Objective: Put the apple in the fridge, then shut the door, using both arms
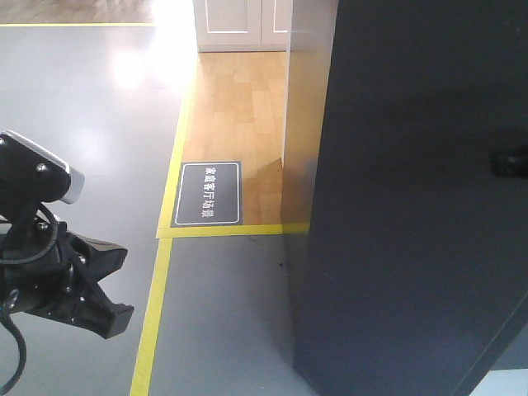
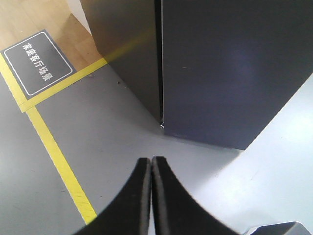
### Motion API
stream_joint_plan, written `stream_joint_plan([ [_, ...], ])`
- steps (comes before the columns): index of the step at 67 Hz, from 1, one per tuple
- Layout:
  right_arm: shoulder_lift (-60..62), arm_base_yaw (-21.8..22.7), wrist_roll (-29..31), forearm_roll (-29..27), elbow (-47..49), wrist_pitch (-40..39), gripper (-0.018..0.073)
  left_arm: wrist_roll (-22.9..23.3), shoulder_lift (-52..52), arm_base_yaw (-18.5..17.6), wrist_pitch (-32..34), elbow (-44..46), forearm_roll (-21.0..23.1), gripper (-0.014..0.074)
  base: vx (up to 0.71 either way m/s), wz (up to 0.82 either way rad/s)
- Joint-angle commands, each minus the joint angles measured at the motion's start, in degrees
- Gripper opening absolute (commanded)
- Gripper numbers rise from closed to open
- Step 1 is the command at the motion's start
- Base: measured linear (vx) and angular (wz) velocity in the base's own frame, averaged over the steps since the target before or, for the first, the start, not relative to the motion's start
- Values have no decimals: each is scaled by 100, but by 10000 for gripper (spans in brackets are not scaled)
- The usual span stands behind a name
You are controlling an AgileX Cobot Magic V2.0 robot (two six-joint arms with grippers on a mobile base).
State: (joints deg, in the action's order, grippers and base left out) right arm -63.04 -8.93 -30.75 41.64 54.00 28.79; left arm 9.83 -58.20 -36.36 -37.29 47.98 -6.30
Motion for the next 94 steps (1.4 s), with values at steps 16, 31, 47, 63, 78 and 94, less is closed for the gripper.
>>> stream_joint_plan([
  [16, -684, 1064, 1366, -1297, 1003, -125, -3, 44, 95, -16, 307, 153, -33, -6, 0, 0],
  [31, -1122, 2009, 3441, -3777, 1245, -582, -3, 44, 95, -16, 307, 153, -33, -6, 0, 0],
  [47, -1502, 2416, 5049, -5533, 1478, -1002, -3, 44, 95, -16, 307, 153, -33, -6, 0, 0],
  [63, -2055, 2439, 5625, -6336, 2010, -1110, -3, 44, 95, -16, 307, 153, -33, -6, 0, 0],
  [78, -2488, 2439, 5802, -6379, 2500, -1262, -3, 44, 95, -16, 307, 153, -33, -6, 0, 0],
  [94, -3064, 2439, 5810, -6484, 3067, -1318, -3, 44, 95, -16, 307, 153, -33, -6, 0, 0],
])
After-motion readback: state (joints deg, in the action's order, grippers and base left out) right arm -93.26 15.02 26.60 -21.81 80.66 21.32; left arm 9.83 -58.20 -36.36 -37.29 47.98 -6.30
